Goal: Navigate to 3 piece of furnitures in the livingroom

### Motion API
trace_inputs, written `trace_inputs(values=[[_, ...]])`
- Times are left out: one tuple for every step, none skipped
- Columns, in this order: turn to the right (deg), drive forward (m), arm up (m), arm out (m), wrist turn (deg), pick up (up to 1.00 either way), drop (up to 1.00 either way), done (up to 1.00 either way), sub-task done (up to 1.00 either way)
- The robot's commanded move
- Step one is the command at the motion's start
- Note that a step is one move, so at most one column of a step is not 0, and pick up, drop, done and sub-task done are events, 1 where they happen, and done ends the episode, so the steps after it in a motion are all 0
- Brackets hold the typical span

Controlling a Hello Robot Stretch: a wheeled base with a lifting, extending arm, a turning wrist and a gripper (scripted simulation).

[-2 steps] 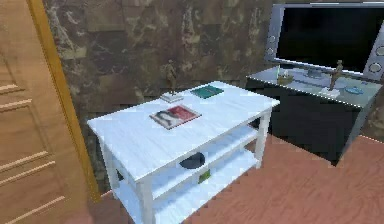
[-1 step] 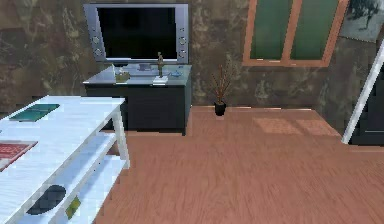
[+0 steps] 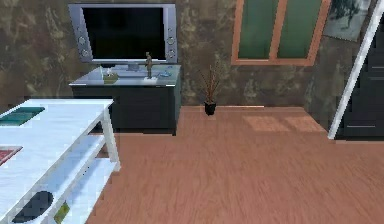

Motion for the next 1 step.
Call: trace_inputs(values=[[0.0, 1.0, 0.0, 0.0, 0.0, 0.0, 0.0, 0.0, 0.0]])
